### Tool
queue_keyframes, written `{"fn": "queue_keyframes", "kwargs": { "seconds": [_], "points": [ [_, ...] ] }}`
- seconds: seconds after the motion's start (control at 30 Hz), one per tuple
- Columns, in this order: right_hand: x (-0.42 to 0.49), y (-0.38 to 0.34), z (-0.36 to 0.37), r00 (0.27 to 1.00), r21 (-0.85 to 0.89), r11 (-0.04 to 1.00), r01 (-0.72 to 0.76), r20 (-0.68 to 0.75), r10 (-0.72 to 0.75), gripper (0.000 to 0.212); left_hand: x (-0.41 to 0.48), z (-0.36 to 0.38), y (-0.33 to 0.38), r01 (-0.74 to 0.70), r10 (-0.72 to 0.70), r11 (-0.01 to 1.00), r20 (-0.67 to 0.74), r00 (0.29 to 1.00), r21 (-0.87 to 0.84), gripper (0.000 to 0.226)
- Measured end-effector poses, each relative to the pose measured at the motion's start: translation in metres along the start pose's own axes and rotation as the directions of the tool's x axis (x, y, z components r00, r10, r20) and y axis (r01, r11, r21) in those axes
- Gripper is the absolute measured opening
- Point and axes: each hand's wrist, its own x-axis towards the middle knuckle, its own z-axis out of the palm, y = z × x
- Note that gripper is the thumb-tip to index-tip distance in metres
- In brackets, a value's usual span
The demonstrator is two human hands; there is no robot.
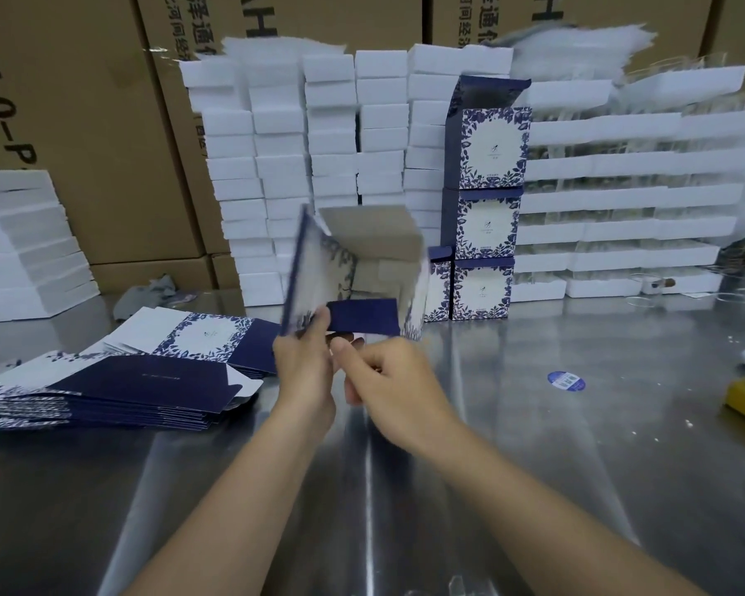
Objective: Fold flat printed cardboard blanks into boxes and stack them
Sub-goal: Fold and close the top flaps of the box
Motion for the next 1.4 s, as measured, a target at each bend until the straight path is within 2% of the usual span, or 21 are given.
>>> {"fn": "queue_keyframes", "kwargs": {
  "seconds": [0.07, 0.17, 0.27, 0.37, 0.43, 0.6, 0.83, 1.03, 1.27, 1.4],
  "points": [
    [0.001, 0.002, 0.005, 0.984, 0.208, 0.962, -0.175, 0.058, 0.166, 0.064, -0.002, 0.002, 0.002, 0.099, -0.098, 0.993, 0.029, 0.995, -0.066, 0.021],
    [0.007, 0.005, 0.003, 0.944, 0.397, 0.857, -0.328, 0.098, 0.315, 0.054, -0.007, 0.003, 0.004, 0.132, -0.128, 0.991, 0.148, 0.981, -0.018, 0.027],
    [0.012, 0.005, -0.007, 0.917, 0.527, 0.766, -0.368, 0.067, 0.394, 0.049, -0.014, 0.006, 0.001, 0.093, -0.114, 0.990, 0.209, 0.971, 0.109, 0.029],
    [0.016, 0.003, -0.011, 0.899, 0.613, 0.701, -0.363, 0.032, 0.437, 0.048, -0.016, 0.007, -0.005, 0.063, -0.131, 0.950, 0.210, 0.969, 0.305, 0.051],
    [0.016, 0.003, -0.011, 0.889, 0.651, 0.673, -0.352, 0.006, 0.459, 0.048, -0.019, 0.009, -0.009, 0.061, -0.148, 0.939, 0.239, 0.960, 0.338, 0.061],
    [0.017, 0.003, -0.012, 0.880, 0.669, 0.661, -0.340, -0.023, 0.475, 0.040, -0.023, 0.011, -0.005, 0.116, -0.157, 0.972, 0.202, 0.967, 0.205, 0.041],
    [0.016, 0.002, -0.010, 0.885, 0.639, 0.681, -0.357, -0.002, 0.466, 0.037, -0.026, 0.017, -0.008, 0.138, -0.190, 0.971, 0.282, 0.940, 0.195, 0.061],
    [0.017, 0.004, -0.014, 0.863, 0.665, 0.652, -0.363, -0.023, 0.504, 0.044, -0.022, 0.013, 0.000, 0.092, -0.128, 0.979, 0.199, 0.972, 0.181, 0.038],
    [0.018, 0.008, -0.016, 0.872, 0.684, 0.662, -0.307, -0.075, 0.483, 0.039, -0.013, 0.009, 0.000, 0.154, -0.173, 0.978, 0.131, 0.976, 0.142, 0.038],
    [0.018, 0.009, -0.014, 0.881, 0.653, 0.695, -0.301, -0.089, 0.465, 0.033, -0.012, 0.009, -0.001, 0.213, -0.215, 0.976, 0.113, 0.970, 0.035, 0.045]
  ]
}}
